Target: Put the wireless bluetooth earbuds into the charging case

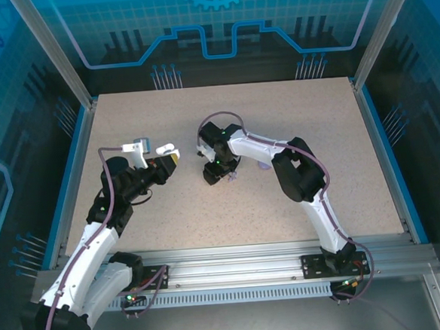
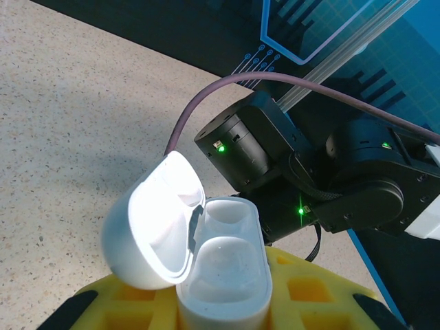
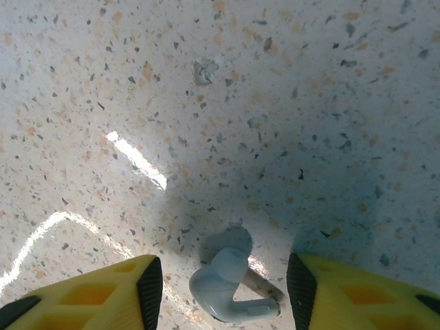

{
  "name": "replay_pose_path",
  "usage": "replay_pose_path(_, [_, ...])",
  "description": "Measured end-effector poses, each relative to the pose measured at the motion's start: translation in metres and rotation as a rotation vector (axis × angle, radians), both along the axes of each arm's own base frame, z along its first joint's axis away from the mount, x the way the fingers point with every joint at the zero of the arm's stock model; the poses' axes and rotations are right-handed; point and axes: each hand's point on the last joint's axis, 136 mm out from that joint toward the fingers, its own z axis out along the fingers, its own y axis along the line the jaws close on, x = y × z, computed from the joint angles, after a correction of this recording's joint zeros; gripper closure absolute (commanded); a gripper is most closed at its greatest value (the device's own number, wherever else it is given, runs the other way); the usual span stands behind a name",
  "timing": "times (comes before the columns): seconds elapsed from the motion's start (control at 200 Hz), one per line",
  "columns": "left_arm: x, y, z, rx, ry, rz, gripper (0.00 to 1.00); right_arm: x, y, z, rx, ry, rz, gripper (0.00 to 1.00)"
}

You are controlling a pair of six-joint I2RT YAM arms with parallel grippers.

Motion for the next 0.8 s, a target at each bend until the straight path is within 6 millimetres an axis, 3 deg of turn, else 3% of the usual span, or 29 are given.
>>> replay_pose_path(0.255, [-0.001, -0.001, 0.000, -0.002, 0.000, -0.006, 0.85, -0.014, -0.002, -0.002, -0.059, -0.027, 0.164, 0.49])
replay_pose_path(0.505, [-0.001, -0.001, 0.001, -0.003, -0.001, -0.006, 0.85, -0.018, -0.003, -0.003, -0.109, -0.049, 0.188, 0.69])
replay_pose_path(0.8, [0.000, -0.001, 0.001, -0.004, -0.004, -0.007, 0.85, -0.013, -0.004, -0.002, -0.120, -0.054, 0.085, 0.48])
